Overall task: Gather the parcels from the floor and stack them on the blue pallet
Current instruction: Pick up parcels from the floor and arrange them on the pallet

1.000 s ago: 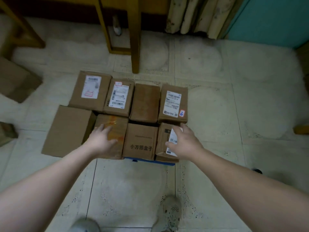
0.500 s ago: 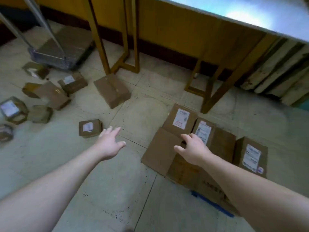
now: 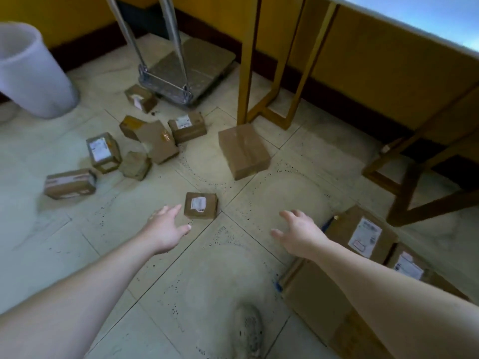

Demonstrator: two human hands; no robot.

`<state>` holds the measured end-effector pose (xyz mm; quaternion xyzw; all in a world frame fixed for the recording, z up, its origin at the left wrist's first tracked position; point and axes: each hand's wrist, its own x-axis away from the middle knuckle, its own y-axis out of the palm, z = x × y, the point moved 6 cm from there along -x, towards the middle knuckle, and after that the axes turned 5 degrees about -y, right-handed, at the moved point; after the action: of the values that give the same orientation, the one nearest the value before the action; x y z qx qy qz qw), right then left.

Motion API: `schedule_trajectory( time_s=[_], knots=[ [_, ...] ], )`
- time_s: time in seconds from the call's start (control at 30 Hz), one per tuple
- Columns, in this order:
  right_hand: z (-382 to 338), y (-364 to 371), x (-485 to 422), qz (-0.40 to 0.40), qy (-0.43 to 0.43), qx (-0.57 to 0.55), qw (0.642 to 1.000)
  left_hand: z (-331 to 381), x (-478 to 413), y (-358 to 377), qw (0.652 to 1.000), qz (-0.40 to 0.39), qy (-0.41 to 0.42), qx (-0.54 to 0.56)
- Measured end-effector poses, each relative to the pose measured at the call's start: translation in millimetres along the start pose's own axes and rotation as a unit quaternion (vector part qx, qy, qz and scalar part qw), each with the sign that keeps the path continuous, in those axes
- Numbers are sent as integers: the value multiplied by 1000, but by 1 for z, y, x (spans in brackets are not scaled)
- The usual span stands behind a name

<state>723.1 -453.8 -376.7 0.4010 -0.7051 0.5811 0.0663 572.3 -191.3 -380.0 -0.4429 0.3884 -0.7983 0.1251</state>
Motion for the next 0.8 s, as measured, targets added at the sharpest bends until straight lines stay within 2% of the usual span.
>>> schedule_trajectory(
  time_s=[0.17, 0.47, 0.7, 0.8],
  knots=[
    [-49, -10, -74, -27, -41, 2, 999, -22, -57, -46, 999, 27, -42, 7],
    [-111, -45, -180, -62, -25, 21, 998, -50, -140, -107, 996, 36, -63, 53],
    [-211, -42, -247, -48, -16, 28, 998, -113, -212, -177, 989, 45, -81, 115],
    [-254, -37, -270, -47, 3, 39, 998, -138, -240, -199, 990, 14, -64, 128]
  ],
)
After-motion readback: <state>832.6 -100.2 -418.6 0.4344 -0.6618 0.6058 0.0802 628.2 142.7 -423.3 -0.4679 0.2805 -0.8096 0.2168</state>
